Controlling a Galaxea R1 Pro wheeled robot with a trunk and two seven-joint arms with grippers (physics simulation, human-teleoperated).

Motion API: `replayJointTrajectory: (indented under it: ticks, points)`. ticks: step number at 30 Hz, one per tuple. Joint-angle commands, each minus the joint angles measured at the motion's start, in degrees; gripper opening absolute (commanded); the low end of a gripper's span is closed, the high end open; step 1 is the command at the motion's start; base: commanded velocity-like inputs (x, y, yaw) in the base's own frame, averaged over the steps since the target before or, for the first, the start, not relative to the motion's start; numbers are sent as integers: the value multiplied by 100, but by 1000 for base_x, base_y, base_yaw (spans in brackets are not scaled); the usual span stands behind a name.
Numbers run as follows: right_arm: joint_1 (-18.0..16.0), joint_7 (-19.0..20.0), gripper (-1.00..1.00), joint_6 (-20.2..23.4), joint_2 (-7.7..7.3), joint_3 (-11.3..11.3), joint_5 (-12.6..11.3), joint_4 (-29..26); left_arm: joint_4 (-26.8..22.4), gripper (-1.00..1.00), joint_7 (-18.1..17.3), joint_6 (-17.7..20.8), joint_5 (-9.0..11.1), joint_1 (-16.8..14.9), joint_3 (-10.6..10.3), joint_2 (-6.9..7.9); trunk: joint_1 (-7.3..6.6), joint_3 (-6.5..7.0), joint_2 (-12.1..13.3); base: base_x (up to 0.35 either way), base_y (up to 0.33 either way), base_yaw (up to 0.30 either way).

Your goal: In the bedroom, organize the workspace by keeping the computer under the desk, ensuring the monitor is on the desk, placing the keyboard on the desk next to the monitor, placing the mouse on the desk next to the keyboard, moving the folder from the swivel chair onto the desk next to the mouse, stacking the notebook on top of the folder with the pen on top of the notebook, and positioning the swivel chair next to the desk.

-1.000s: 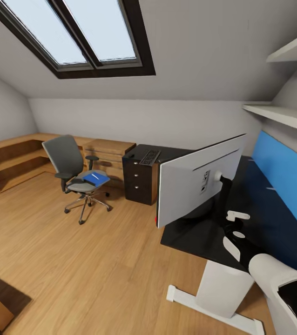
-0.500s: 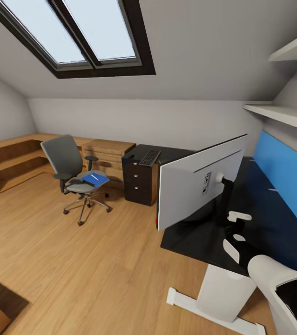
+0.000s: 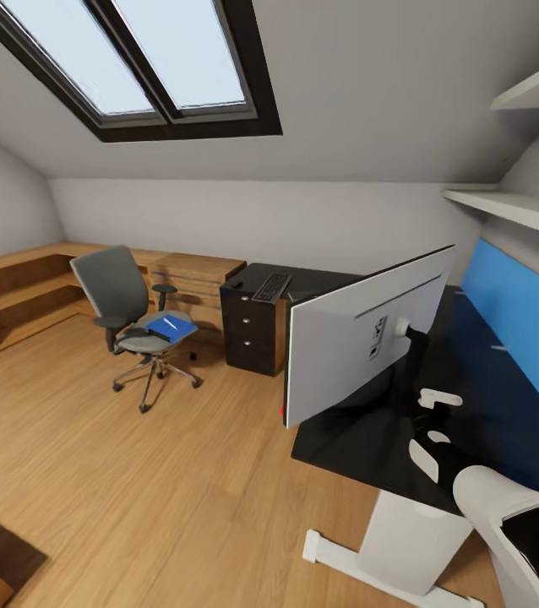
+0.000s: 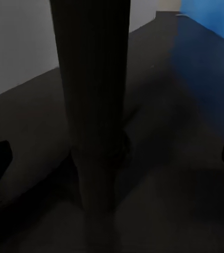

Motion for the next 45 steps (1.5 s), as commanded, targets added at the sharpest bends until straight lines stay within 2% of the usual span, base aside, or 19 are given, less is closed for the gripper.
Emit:
replayJointTrajectory:
  ticks: [1,16,28,45]
  points:
    - [-3,-30,100,-11,-3,49,-31,-2,1,100,12,-14,55,0,-10,2,2,-5,-3,116,0,0]
    - [-3,-30,100,-136,-9,58,-23,0,9,100,12,-14,55,0,-11,2,2,-5,-3,116,0,0]
    - [-3,-30,100,-147,-71,58,-23,0,125,100,12,-14,55,0,-19,-2,2,-5,-3,86,-17,0]
    - [-3,-30,100,-147,-74,58,-23,0,131,100,12,-14,55,0,-20,2,2,-5,-3,12,-3,0]
